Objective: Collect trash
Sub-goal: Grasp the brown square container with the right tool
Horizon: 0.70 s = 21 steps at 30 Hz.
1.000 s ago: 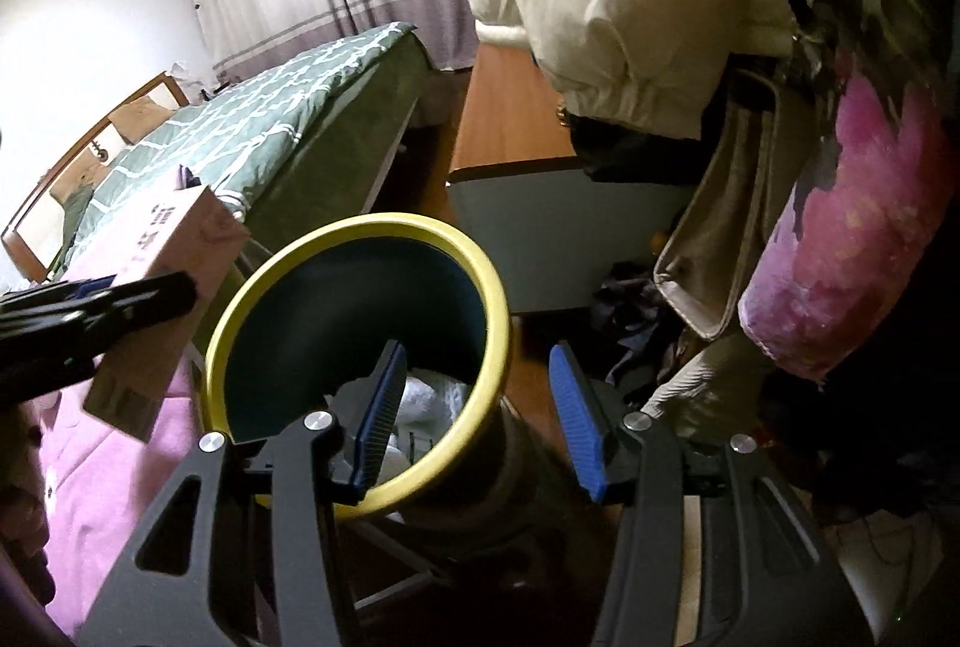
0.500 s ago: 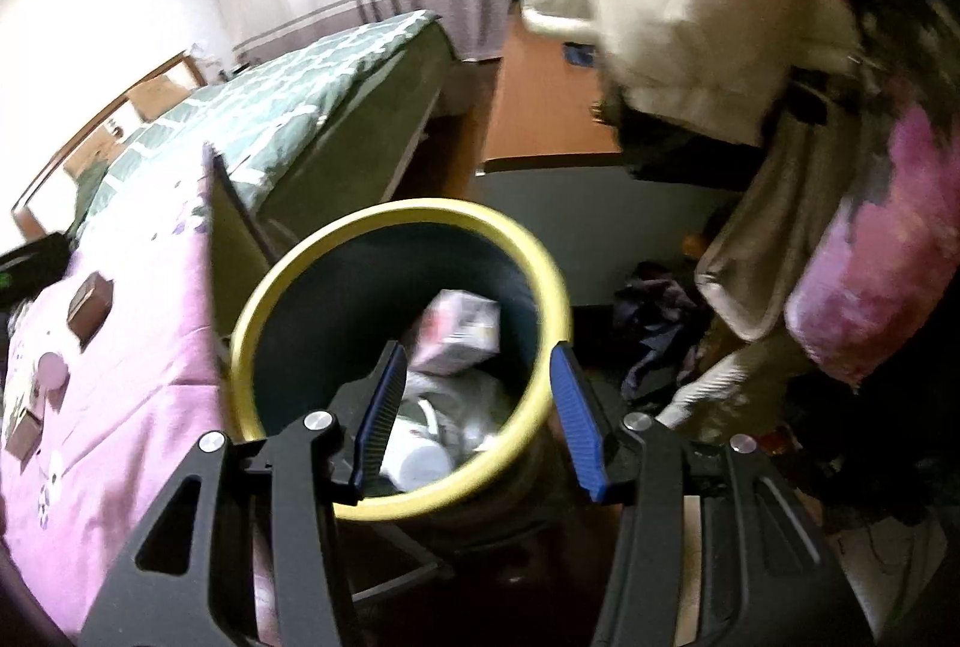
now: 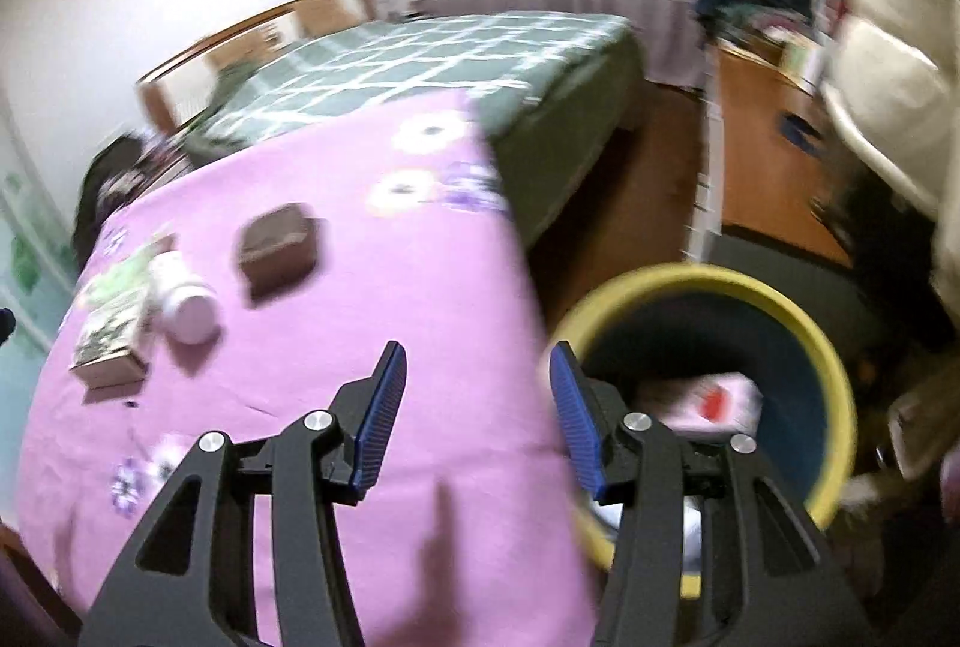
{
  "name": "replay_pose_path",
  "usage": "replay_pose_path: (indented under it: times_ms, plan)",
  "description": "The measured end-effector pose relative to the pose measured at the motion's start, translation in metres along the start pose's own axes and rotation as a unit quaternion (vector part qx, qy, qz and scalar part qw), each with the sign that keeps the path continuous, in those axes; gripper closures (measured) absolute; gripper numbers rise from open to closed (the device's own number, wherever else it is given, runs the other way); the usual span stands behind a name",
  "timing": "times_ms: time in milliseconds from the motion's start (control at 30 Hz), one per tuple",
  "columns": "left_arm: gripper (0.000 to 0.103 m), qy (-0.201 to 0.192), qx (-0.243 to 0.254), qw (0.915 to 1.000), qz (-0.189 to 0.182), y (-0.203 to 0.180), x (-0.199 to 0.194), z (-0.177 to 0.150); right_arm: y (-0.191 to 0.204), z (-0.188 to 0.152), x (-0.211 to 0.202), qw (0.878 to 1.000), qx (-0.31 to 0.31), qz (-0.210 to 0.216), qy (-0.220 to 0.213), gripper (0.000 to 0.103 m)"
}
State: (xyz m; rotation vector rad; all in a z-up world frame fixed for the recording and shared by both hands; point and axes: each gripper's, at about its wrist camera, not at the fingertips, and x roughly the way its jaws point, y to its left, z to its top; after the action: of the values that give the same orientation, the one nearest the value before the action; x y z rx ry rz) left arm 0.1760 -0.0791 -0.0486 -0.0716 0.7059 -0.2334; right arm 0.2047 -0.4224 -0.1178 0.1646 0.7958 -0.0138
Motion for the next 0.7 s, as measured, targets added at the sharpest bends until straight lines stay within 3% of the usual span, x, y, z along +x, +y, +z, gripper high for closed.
replay_pose_path:
  times_ms: [100,200,400,500,700]
  plan:
    - [0.017,-0.002,-0.024,0.9997,0.010,0.030,-0.007,-0.008,0.039,0.014,0.014,0.999,-0.037,0.022,0.005,0.055]
    - [0.017,-0.002,-0.040,0.9991,0.013,0.054,-0.010,-0.015,0.075,0.029,0.028,0.997,-0.071,0.041,0.003,0.045]
    - [0.017,-0.001,-0.059,0.9982,0.008,0.073,-0.012,-0.024,0.125,0.053,0.064,0.991,-0.130,0.024,0.011,0.038]
    - [0.017,0.001,-0.063,0.9980,0.004,0.077,-0.010,-0.028,0.135,0.060,0.086,0.989,-0.144,0.008,0.027,0.037]
    - [0.017,0.003,-0.068,0.9977,-0.001,0.079,-0.007,-0.029,0.131,0.064,0.112,0.988,-0.140,0.014,0.058,0.037]
